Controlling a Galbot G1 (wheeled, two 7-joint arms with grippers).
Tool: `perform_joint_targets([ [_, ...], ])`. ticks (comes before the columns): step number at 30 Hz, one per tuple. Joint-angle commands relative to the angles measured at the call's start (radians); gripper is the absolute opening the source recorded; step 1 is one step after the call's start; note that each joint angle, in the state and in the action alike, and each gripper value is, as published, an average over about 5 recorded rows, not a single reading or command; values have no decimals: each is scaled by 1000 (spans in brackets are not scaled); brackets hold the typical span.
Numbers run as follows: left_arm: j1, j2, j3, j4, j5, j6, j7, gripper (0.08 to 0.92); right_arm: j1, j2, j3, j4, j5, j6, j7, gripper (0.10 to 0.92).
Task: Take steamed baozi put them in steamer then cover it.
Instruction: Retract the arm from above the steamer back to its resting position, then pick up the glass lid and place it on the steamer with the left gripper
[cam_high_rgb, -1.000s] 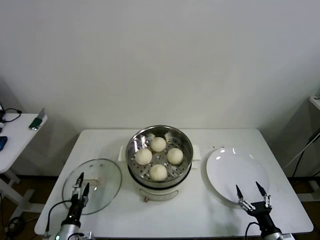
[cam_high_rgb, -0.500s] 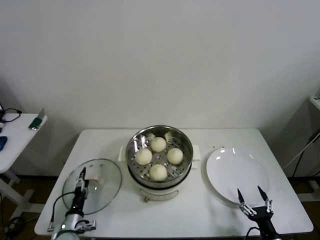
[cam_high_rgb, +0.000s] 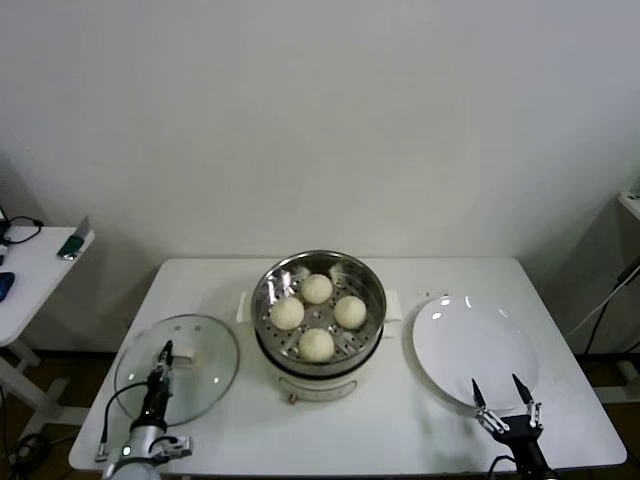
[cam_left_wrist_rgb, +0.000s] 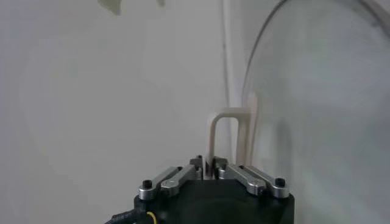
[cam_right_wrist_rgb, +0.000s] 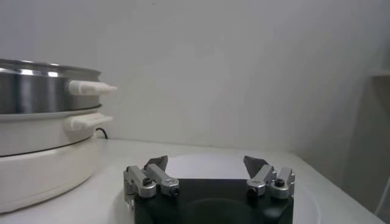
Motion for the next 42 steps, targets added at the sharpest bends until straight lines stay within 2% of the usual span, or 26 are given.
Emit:
perform_joint_targets([
  [1, 33, 13, -2, -147, -97, 25, 49, 170, -3, 3, 2, 2, -1, 2, 2, 823],
  [6, 87, 81, -17, -330, -190, 98, 164, 139, -9, 2, 3, 8, -2, 2, 4, 823],
  [11, 118, 197, -29, -518, -282, 217, 321, 139, -17, 1, 3, 14, -4, 3, 5, 823],
  [15, 111, 272, -33, -622, -324, 286, 413, 139, -22, -3, 3, 13, -4, 10, 4, 823],
  [18, 92, 305, -21, -690, -324, 336, 475, 139, -23, -6, 1, 11, -5, 16, 3, 823],
  [21, 55, 310, 33, -743, -311, 394, 516, 139, -21, -7, -2, 11, -9, 21, 3, 823],
  [24, 8, 282, 126, -770, -265, 441, 544, 139, -18, -5, -6, 12, -12, 22, 1, 823],
  [29, -53, 189, 294, -773, -141, 477, 574, 139, -12, -1, -12, 6, -18, 26, 1, 823],
  [35, -118, 42, 477, -748, 28, 493, 617, 139, -4, 5, -17, -5, -23, 30, 3, 823],
  [42, -213, -136, 620, -639, 183, 501, 650, 139, -3, -2, -14, -7, -18, 35, 4, 823],
])
